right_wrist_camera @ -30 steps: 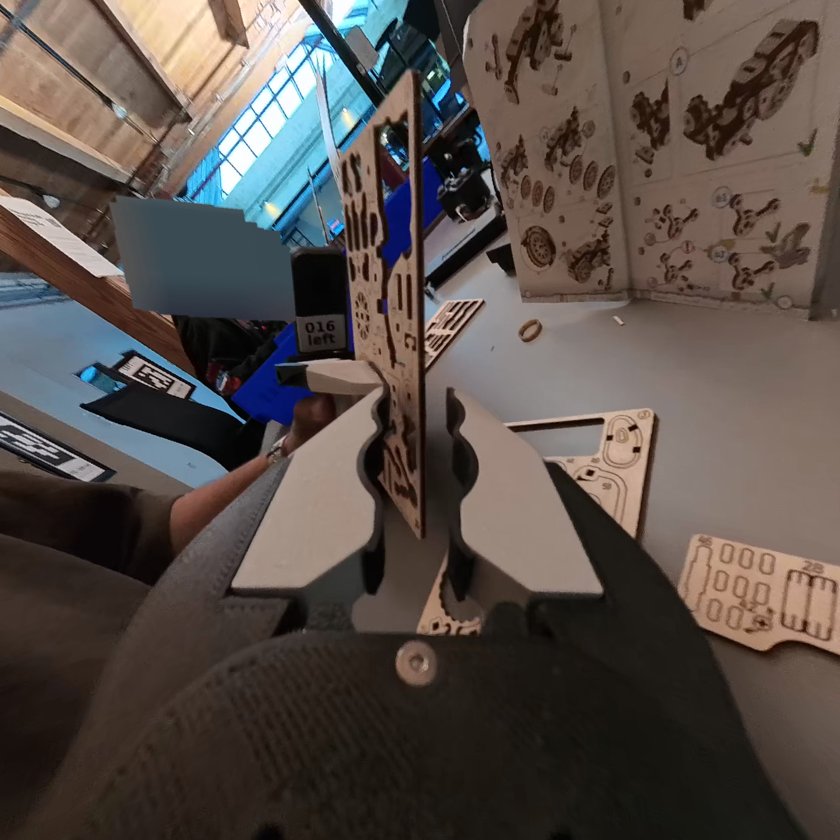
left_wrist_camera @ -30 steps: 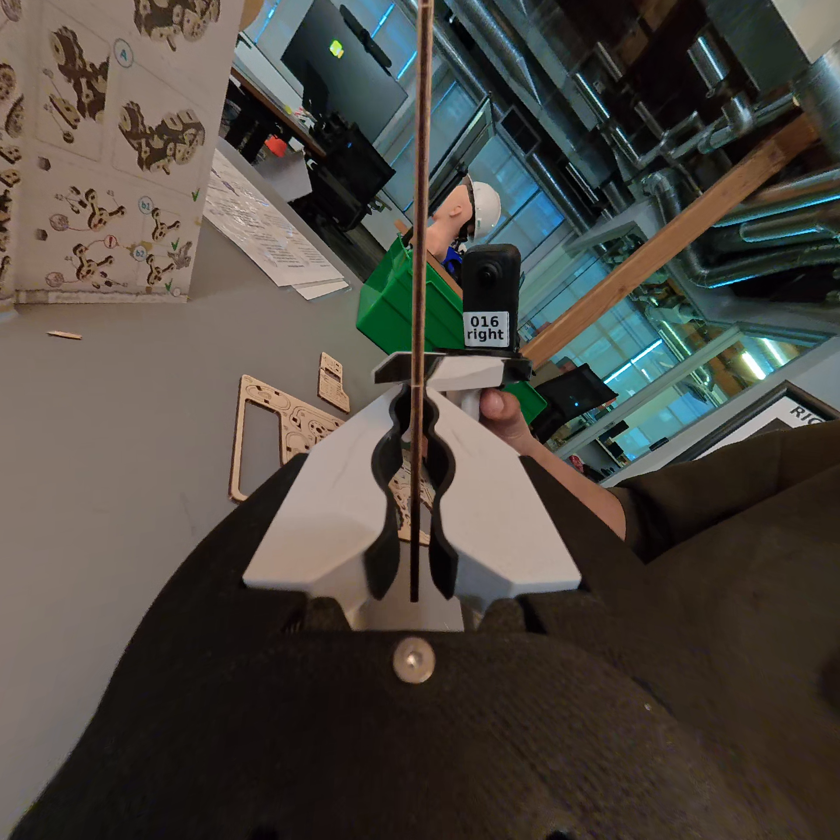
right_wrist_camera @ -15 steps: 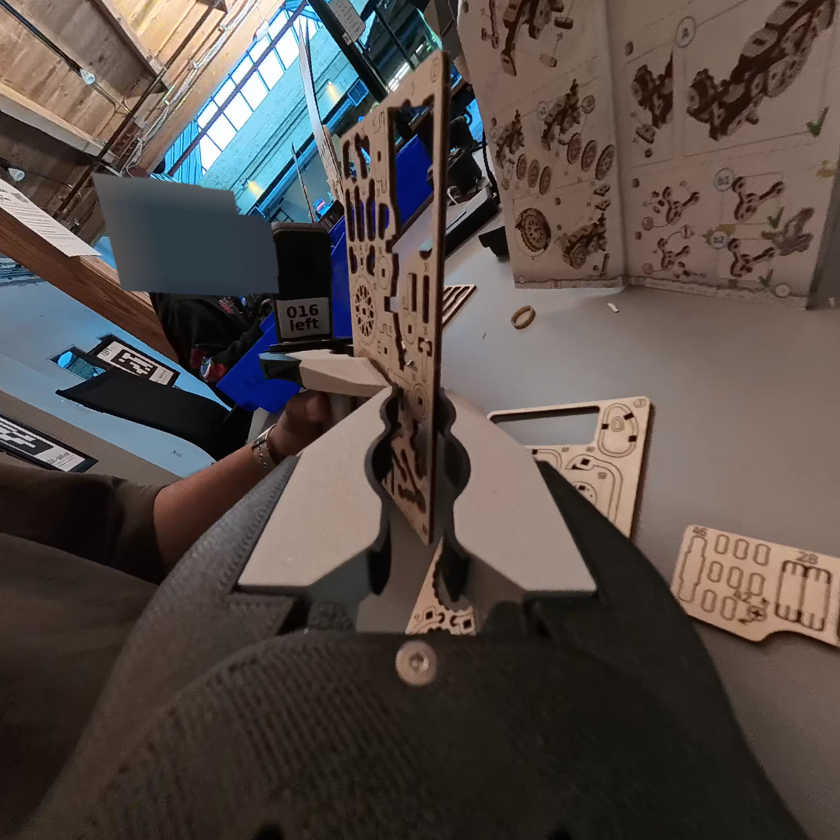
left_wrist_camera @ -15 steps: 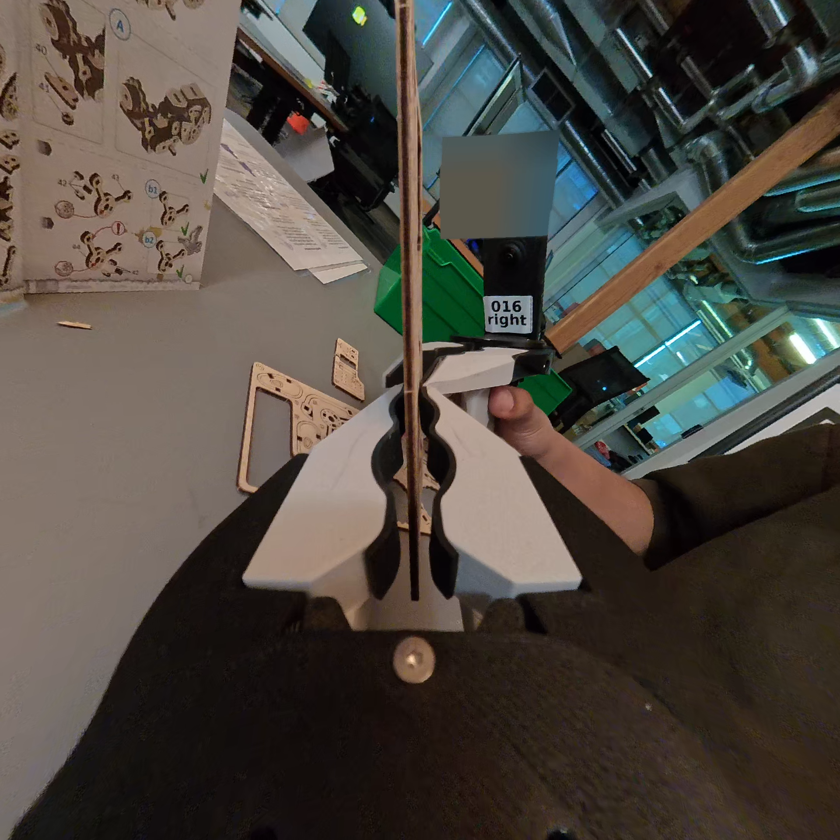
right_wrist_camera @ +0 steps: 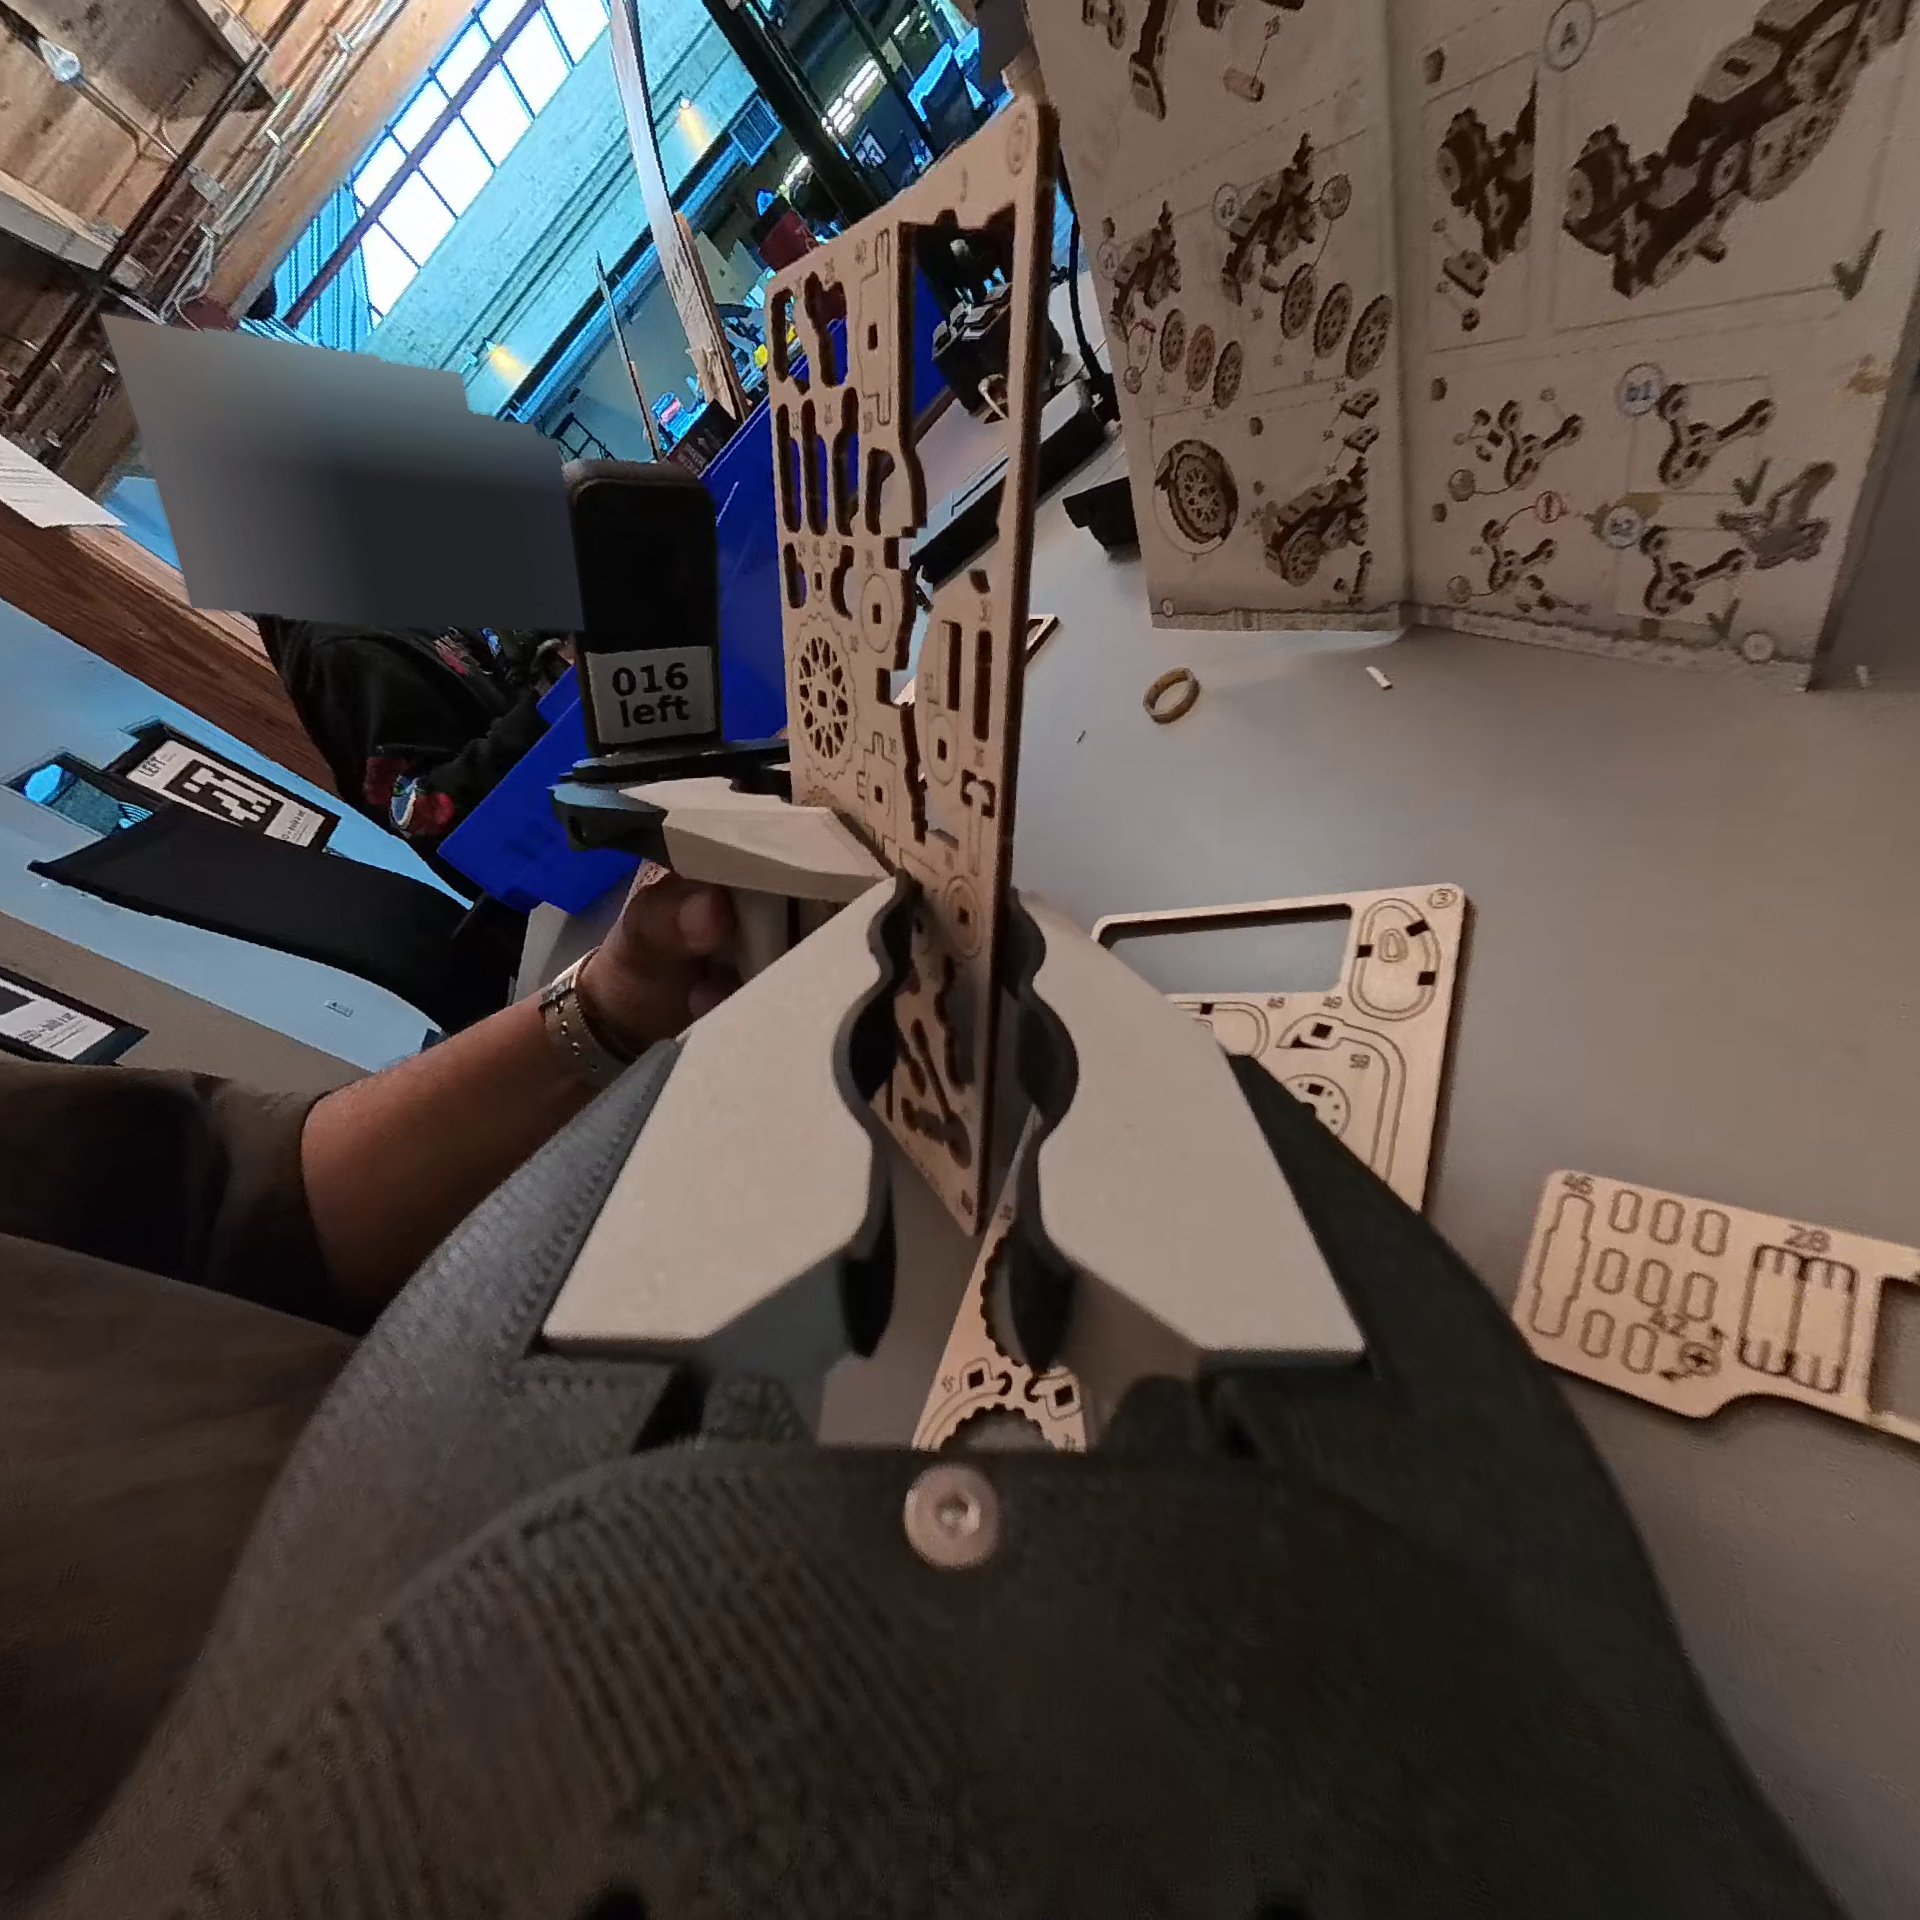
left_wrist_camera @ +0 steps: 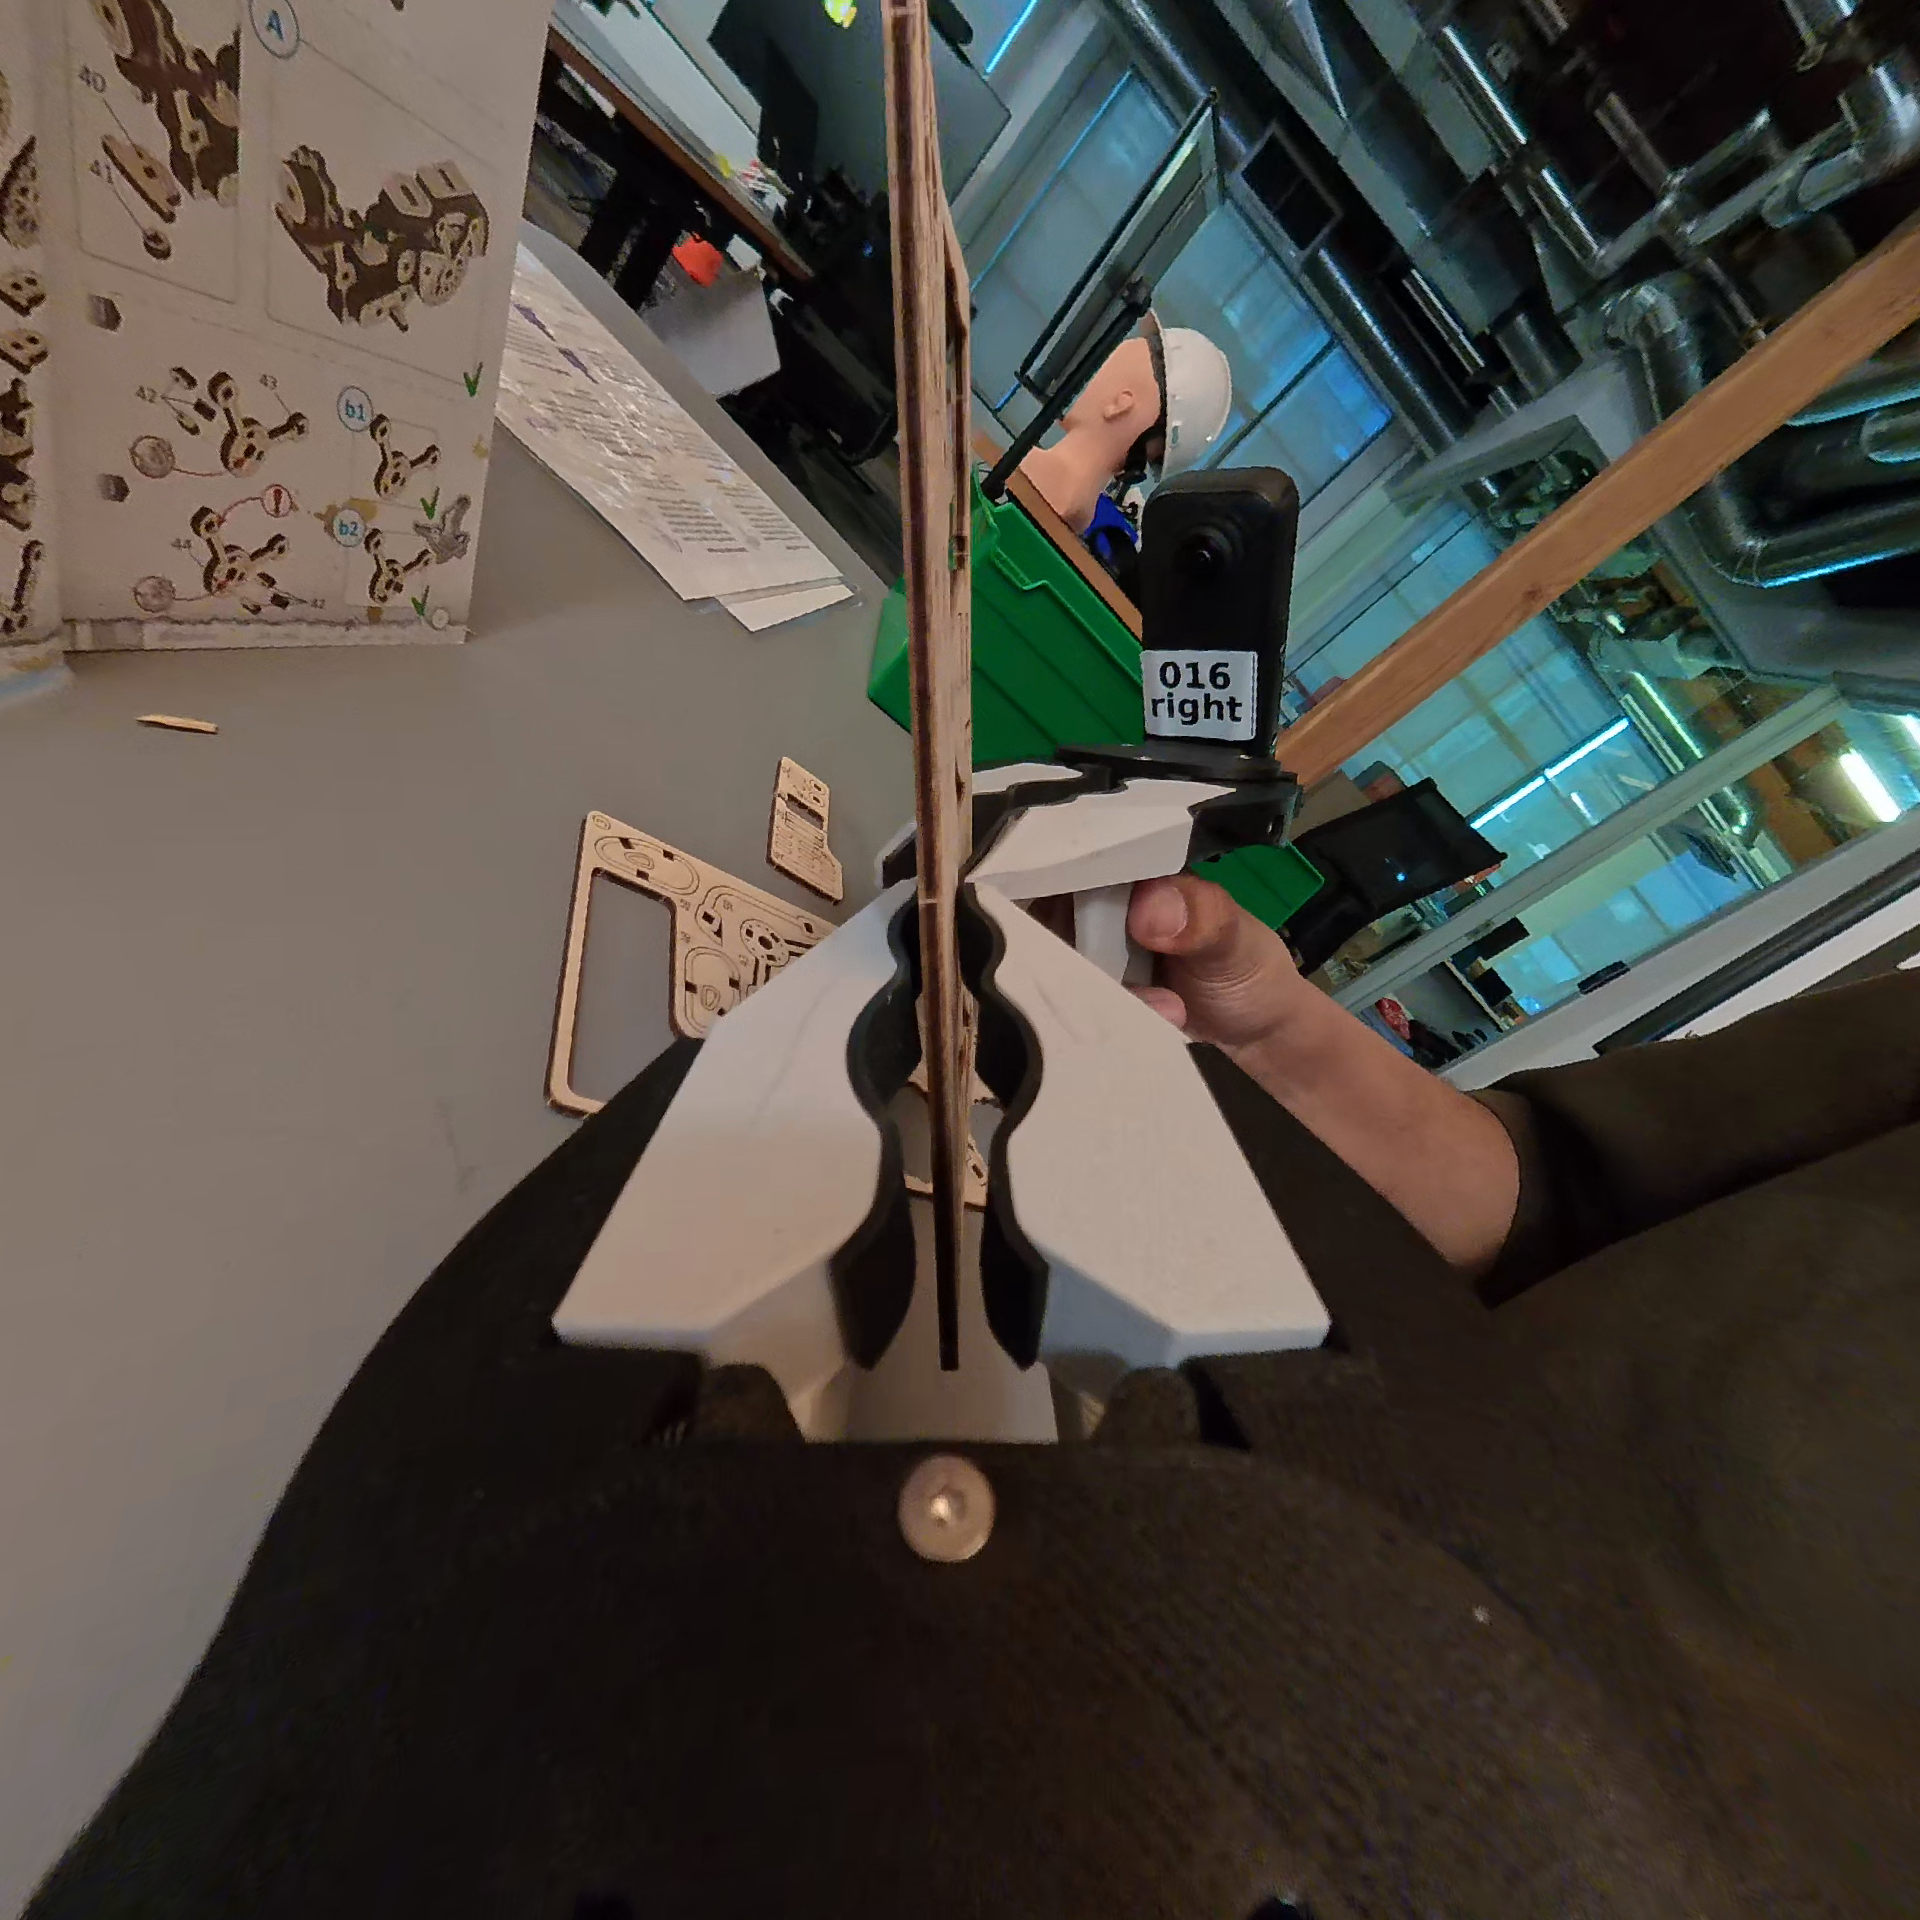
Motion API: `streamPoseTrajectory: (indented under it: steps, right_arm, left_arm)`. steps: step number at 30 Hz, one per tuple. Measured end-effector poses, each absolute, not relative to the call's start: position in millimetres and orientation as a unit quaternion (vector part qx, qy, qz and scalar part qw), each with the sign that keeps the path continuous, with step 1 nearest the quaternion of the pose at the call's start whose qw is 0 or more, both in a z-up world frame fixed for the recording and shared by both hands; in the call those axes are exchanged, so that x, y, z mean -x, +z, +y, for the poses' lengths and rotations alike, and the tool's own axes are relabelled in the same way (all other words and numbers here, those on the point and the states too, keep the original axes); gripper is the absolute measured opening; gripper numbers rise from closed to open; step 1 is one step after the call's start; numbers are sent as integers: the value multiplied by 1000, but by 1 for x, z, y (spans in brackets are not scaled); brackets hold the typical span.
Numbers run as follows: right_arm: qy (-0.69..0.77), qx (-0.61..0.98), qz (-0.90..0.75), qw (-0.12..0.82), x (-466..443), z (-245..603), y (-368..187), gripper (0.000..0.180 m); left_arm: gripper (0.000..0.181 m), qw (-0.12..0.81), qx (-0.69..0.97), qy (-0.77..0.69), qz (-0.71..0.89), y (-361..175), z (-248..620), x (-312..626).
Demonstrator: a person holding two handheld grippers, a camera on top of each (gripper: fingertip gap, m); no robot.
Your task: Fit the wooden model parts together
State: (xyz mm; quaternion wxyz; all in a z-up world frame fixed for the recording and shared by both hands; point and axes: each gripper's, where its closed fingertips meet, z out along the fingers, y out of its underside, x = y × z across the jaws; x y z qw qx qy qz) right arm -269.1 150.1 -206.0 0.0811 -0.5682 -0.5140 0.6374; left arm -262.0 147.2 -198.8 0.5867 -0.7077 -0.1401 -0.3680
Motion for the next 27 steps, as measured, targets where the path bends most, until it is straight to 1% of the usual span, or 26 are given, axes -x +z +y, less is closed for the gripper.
streamPoseTrajectory:
  steps: [7, 8, 10, 11, 15, 17, 19, 21, 27]
  right_arm:
    - [631, 555, -535, 86, 274, 141, -201, 15]
    - [629, 554, -539, 87, 276, 138, -200, 13]
    - [601, 551, -567, 116, 281, 134, -206, 15]
    - [603, 542, -572, 123, 283, 130, -203, 14]
    - [600, 523, -590, 133, 289, 112, -195, 14]
    - [616, 515, -585, 114, 290, 105, -192, 14]
    - [638, 506, -575, 82, 289, 99, -189, 26]
    - [653, 498, -569, 56, 288, 96, -188, 28]
    - [656, 495, -566, 70, 290, 102, -189, 27]
  left_arm:
    - [0, 617, 702, -327, -142, -193, 136, 267]
    - [0, 622, 699, -325, -138, -191, 133, 267]
    - [0, 618, 718, -286, -144, -195, 128, 270]
    - [0, 633, 709, -279, -139, -190, 122, 272]
    - [0, 645, 688, -293, -158, -186, 105, 278]
    - [0, 647, 682, -302, -159, -183, 99, 280]
    - [0, 651, 669, -315, -169, -177, 94, 284]
    - [0, 653, 657, -331, -178, -174, 90, 289]
    - [0, 633, 674, -342, -167, -180, 91, 289]
